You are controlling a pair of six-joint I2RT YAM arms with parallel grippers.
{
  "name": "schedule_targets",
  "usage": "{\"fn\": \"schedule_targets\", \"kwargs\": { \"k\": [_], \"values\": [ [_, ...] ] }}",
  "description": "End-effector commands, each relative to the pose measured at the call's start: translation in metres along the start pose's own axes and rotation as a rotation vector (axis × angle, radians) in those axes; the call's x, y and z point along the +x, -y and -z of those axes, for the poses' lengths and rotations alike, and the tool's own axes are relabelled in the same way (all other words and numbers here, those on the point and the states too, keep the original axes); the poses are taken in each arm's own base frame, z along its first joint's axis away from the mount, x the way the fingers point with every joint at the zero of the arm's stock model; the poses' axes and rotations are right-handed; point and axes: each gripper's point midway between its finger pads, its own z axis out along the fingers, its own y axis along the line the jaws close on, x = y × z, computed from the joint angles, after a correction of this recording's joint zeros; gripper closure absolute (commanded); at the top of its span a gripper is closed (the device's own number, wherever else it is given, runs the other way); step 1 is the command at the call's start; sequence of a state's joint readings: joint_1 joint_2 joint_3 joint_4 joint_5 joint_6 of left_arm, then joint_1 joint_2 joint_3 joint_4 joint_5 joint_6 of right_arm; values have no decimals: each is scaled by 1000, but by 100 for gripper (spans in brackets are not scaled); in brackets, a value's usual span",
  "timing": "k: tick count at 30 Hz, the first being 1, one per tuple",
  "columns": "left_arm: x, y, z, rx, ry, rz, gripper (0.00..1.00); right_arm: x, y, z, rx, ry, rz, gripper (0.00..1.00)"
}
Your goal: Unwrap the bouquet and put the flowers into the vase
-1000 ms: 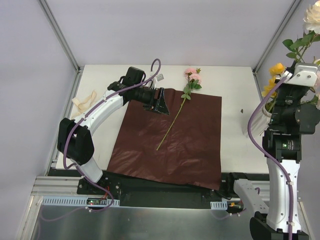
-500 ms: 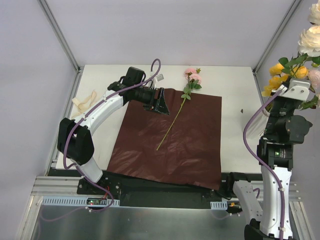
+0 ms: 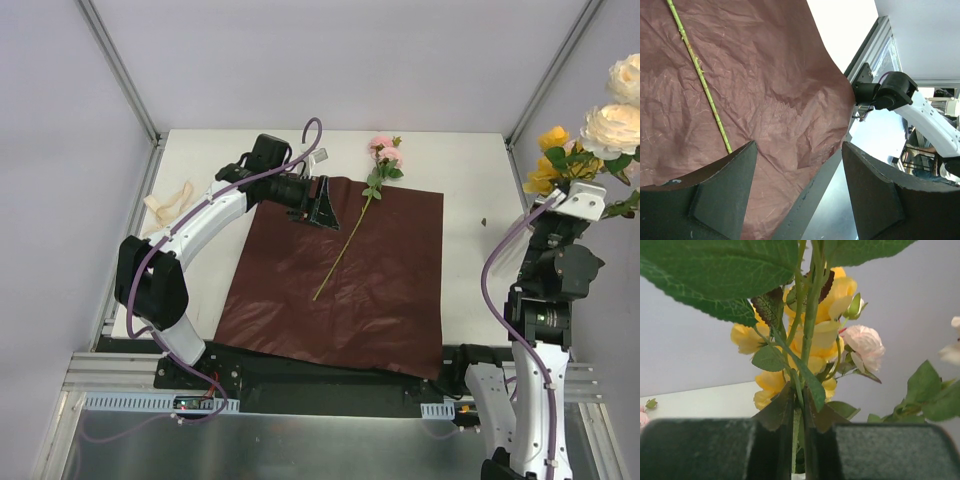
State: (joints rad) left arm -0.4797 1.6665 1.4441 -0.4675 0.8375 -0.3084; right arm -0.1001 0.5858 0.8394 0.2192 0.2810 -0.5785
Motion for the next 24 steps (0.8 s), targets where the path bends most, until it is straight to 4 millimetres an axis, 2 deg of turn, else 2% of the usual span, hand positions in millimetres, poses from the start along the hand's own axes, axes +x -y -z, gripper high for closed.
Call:
{"fn": "schedule_targets", "kwargs": {
  "k": [1, 8, 15, 20, 21, 22, 24],
  "values": [
    [0, 18, 2, 51, 4, -30, 32, 9, 3, 9, 28, -4, -55, 100],
    [3, 20, 0, 57, -4, -32, 32, 46, -6, 18, 13, -108, -75, 100],
    [3, 23, 1, 59, -4, -36, 32, 75, -14, 27, 1, -199, -117, 100],
    [4, 23, 0, 59, -6, -35, 32, 84, -11, 31, 13, -256, -96, 100],
    [4, 23, 0, 63, -6, -36, 32, 76, -8, 29, 26, -241, -100, 100],
    [4, 23, 0, 62, -7, -36, 32, 82, -8, 32, 21, -275, -87, 99],
    [4, 24, 0, 63, -7, -37, 32, 81, -7, 33, 20, -289, -82, 98]
  ]
}}
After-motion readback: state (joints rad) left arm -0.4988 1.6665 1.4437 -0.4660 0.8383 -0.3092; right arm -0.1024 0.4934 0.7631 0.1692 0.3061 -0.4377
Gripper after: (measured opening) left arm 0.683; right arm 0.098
